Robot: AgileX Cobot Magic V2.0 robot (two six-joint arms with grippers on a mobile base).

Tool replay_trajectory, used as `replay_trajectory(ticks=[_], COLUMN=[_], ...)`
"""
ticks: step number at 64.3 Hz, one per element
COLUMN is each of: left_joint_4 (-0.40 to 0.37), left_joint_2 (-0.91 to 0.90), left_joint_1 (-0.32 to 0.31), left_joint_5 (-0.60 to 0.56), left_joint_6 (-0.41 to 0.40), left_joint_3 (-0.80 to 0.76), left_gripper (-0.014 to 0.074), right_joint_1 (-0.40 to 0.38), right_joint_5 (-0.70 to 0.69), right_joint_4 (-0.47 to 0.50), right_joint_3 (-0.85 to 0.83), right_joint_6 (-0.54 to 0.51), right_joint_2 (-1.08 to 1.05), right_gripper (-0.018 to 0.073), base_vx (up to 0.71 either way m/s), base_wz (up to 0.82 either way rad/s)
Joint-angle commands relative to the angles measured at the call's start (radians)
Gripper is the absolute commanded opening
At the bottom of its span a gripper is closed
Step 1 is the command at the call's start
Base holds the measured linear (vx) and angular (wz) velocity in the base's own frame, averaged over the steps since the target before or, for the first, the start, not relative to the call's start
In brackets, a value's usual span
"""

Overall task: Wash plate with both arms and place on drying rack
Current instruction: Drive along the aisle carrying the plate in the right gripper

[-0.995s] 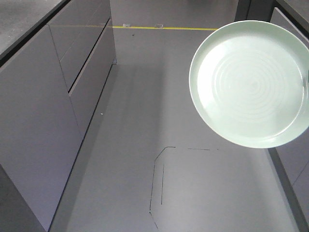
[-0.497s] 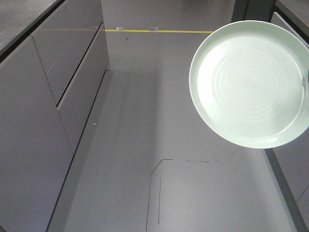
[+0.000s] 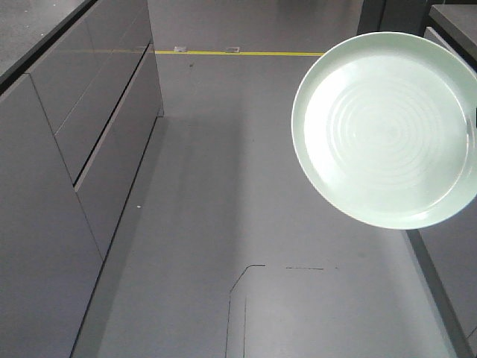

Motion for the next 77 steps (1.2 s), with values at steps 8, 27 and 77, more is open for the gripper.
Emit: replay_trajectory(ticks=[8,27,77], left_joint_4=[-0.005,-0.005,-0.005], left_joint_2=[-0.013,-0.013,-0.013], left_joint_1=[-0.006,-0.006,-0.006], left_joint_5=[-0.076,-0.076,-0.076], left_joint_6=[-0.003,-0.003,-0.003], left_joint_3=[0.018,0.018,0.018], left_gripper=[-0.0006,-0.0006,-0.0006], right_joint_1=[-0.006,-0.006,-0.006], right_joint_5=[-0.039,-0.039,-0.039], right_joint_4=[0.049,0.049,0.049], right_joint_3=[-0.023,-0.023,-0.023], right_joint_6=[-0.006,-0.006,-0.006], right_joint_2=[-0.016,-0.016,-0.016], right_gripper=[-0.0006,-0.0006,-0.0006], base_vx=[0.2,0.19,0.19], base_wz=[-0.04,-0.03,-0.04])
